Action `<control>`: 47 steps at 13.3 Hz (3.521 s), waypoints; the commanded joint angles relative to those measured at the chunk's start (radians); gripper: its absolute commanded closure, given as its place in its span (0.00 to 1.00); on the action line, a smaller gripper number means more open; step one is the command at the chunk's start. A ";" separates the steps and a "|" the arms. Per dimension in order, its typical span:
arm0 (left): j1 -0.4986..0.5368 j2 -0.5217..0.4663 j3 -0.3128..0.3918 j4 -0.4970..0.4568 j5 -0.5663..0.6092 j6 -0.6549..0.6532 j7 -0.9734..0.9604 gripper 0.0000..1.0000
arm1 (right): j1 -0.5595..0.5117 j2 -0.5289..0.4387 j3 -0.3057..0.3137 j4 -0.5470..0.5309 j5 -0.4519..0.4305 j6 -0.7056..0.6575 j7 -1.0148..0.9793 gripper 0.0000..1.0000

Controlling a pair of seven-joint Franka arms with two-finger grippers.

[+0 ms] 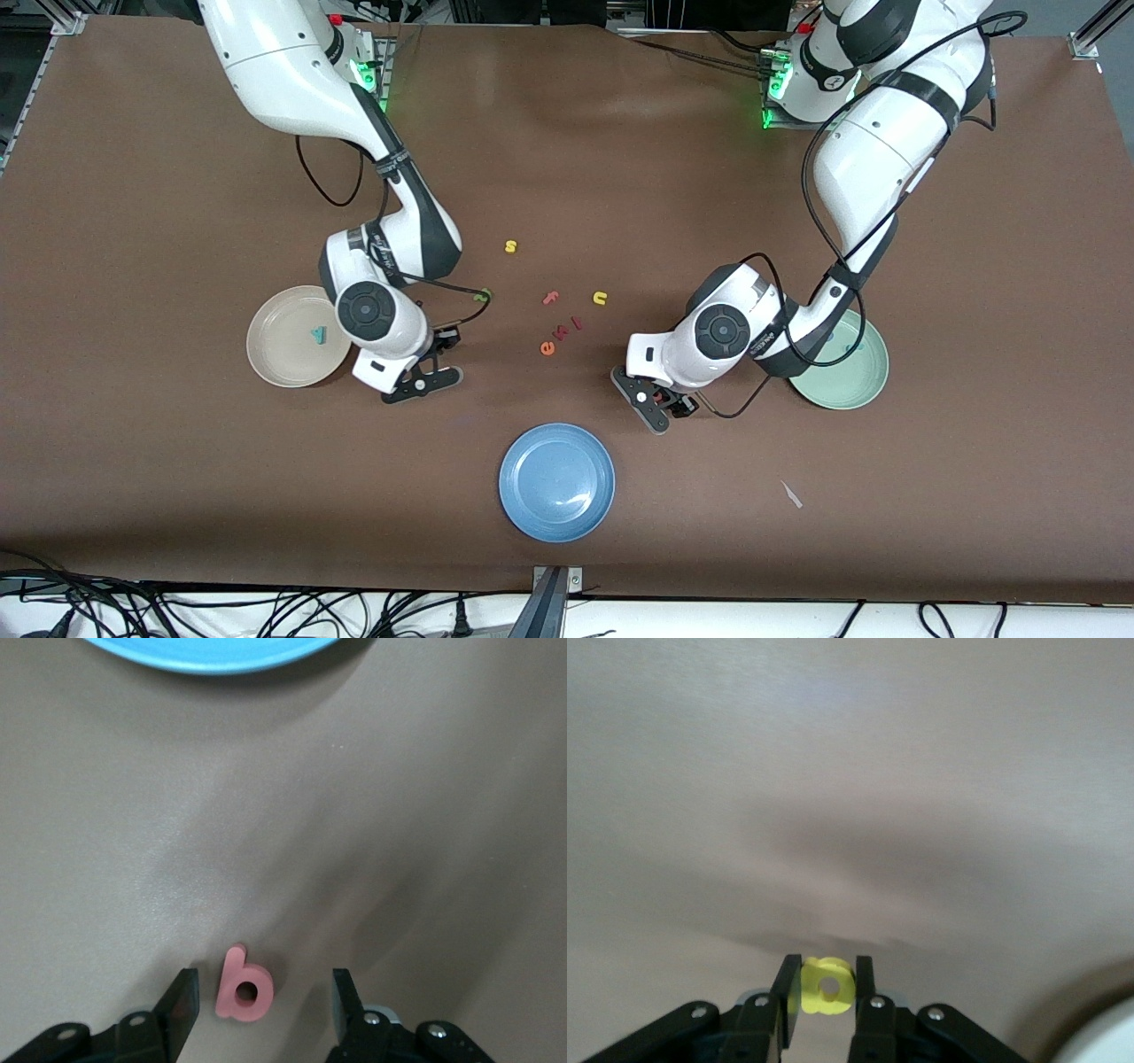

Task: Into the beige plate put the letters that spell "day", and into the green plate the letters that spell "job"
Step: 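Place the yellow d on the beige plate while the left gripper grasps pink b, then drop pink b in the green plate while the right gripper reaches green d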

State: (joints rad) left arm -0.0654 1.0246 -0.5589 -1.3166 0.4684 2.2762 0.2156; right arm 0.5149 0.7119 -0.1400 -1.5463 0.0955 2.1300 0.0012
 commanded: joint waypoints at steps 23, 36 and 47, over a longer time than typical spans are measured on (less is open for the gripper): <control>0.130 -0.126 -0.022 -0.001 -0.025 -0.291 0.015 0.92 | -0.032 -0.262 -0.191 -0.518 0.018 0.401 -0.532 0.00; 0.420 -0.310 -0.052 -0.311 0.041 -0.295 0.166 0.91 | -0.021 -0.284 0.057 -0.517 0.018 0.380 0.273 0.00; 0.473 -0.314 -0.049 -0.457 0.068 -0.129 0.209 0.92 | 0.142 -0.217 0.076 -0.482 0.013 0.459 0.879 0.00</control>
State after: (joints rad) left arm 0.3934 0.7490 -0.6017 -1.7248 0.5025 2.1309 0.4173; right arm 0.6379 0.4721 -0.0599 -2.0424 0.1023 2.5673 0.7961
